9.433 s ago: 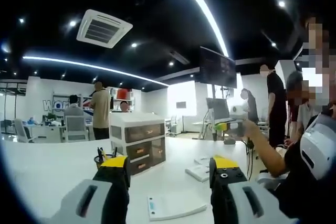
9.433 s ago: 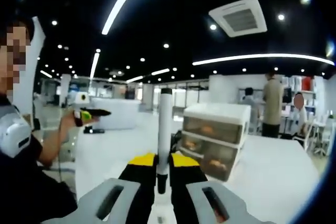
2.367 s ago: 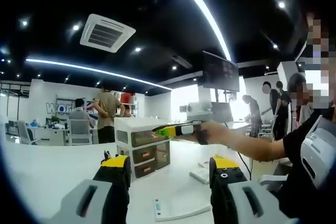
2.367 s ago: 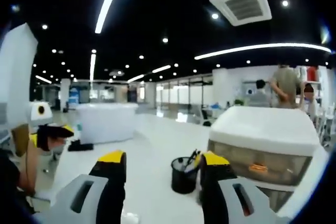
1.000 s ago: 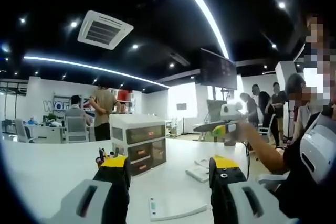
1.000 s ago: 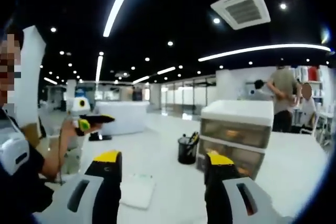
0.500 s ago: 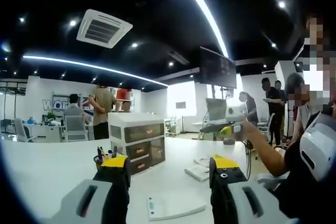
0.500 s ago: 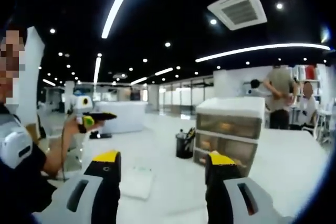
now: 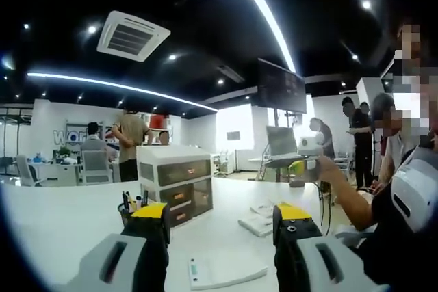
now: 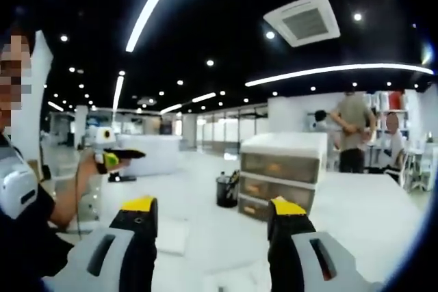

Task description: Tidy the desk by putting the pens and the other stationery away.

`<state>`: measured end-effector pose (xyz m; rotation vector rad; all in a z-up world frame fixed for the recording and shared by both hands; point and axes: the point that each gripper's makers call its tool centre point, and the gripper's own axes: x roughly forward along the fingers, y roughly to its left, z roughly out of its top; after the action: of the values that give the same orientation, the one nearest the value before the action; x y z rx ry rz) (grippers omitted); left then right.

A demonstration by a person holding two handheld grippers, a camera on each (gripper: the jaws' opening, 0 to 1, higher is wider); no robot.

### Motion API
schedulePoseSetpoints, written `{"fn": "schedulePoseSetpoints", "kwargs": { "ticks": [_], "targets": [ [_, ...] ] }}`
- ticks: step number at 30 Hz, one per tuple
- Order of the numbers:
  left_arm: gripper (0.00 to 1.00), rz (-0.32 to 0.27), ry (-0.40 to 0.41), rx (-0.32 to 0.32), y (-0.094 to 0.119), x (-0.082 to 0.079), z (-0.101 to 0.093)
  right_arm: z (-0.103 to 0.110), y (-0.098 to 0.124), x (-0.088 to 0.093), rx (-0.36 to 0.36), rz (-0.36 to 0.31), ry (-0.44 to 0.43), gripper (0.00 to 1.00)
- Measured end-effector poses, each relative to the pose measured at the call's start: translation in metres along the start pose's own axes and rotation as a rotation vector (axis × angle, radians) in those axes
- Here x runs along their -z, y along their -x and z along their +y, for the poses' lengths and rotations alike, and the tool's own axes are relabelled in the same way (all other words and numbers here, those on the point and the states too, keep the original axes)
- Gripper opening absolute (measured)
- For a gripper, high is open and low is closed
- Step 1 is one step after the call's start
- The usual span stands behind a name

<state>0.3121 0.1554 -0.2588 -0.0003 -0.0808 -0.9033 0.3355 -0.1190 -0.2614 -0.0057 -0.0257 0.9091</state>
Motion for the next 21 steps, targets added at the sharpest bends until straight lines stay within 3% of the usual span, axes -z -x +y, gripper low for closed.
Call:
{"fn": "schedulePoseSetpoints", "kwargs": {
  "ticks": [21],
  "targets": [
    [0.61,-0.001,-0.005,0.001,0.001,-0.0004,-0.0016,-0.0025,0.0084,-0.0071,0.009,-0.021,0.011,0.62]
  ]
}}
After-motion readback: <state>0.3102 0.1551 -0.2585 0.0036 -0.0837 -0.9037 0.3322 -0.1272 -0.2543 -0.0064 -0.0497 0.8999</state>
